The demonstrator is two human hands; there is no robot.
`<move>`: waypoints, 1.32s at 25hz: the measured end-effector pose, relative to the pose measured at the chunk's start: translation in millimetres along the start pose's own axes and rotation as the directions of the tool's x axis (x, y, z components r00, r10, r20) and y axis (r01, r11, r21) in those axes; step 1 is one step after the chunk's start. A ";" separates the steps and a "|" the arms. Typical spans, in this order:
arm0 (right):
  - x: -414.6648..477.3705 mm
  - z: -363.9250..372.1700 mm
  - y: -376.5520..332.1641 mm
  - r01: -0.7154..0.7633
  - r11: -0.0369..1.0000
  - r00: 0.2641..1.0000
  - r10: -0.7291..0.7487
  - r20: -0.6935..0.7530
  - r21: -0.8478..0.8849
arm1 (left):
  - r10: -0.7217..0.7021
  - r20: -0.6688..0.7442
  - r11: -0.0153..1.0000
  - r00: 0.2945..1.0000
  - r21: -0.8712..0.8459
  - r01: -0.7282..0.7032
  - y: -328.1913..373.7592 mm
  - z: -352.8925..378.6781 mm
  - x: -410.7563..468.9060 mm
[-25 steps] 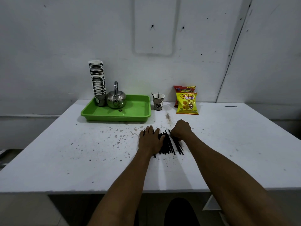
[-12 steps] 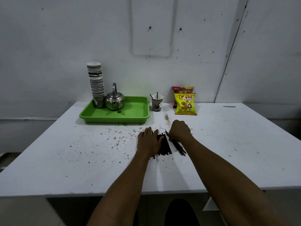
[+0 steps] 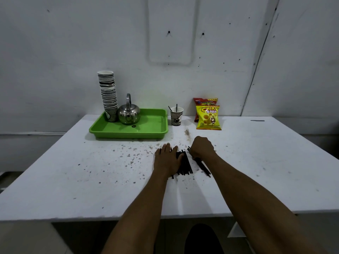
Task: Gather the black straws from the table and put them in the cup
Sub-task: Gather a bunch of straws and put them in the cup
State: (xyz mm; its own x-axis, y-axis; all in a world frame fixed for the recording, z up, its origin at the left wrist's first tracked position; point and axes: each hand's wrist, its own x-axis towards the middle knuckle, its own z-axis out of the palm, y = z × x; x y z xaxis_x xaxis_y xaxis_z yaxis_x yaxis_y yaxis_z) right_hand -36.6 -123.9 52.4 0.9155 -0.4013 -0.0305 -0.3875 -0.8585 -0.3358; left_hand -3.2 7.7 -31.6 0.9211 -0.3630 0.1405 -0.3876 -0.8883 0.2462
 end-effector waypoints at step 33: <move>11.7 34.7 33.6 0.427 0.773 0.786 -0.061 -0.616 0.469 | -0.012 -0.002 1.000 1.000 -0.021 0.012 0.9 -1.2 -0.8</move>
State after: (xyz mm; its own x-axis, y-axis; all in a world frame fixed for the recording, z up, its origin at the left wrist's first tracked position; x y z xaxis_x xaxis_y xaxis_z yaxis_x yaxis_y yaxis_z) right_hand -35.1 -146.4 8.1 0.6757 -0.4598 0.5762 0.1424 -0.6855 -0.7140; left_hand -4.3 7.5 -30.3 0.9257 -0.3516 0.1394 -0.3770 -0.8865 0.2683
